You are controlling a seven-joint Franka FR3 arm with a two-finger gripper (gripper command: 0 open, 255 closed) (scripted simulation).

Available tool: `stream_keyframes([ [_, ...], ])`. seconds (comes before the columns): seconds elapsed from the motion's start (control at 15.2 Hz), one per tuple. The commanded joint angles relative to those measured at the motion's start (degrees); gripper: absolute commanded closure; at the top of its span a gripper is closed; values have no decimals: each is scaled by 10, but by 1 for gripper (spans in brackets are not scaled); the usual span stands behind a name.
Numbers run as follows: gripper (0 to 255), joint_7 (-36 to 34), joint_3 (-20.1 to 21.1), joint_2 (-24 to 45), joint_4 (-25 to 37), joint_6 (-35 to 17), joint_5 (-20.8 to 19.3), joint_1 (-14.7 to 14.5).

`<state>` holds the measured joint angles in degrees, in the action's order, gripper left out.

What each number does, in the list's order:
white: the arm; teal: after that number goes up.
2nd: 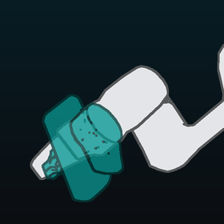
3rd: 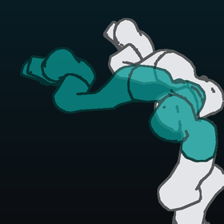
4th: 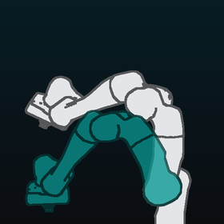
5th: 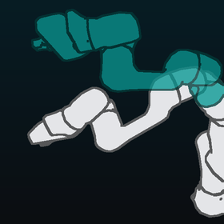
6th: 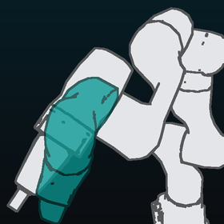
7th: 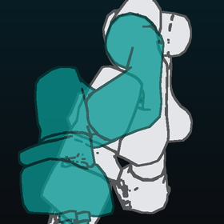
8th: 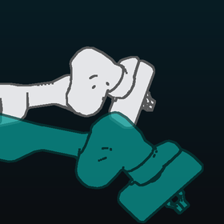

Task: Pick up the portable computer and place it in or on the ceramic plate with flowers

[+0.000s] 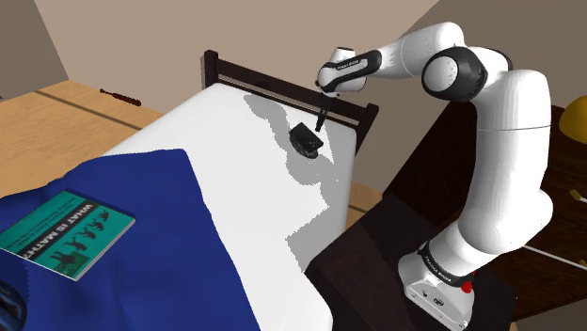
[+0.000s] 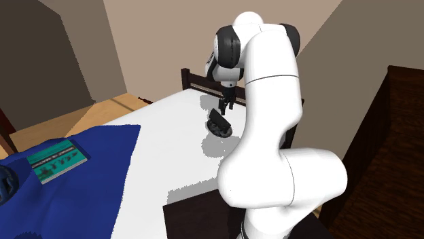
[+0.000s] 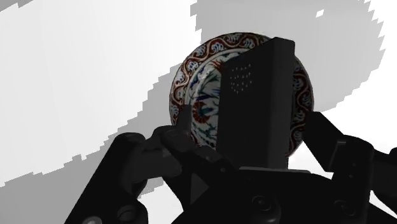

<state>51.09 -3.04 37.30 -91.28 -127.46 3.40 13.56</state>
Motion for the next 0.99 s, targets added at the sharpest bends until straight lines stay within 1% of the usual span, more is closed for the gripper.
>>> stream_keyframes([
  [0.0, 0, 0, 0, 1, 0, 0, 0, 0],
  [0.13, 0, 0, 0, 1, 2, 2, 0, 0],
  [0.4, 0, -1, -2, -36, 18, 55, -3, 0],
  [0.92, 0, -1, -2, -36, 18, 55, -3, 0],
])
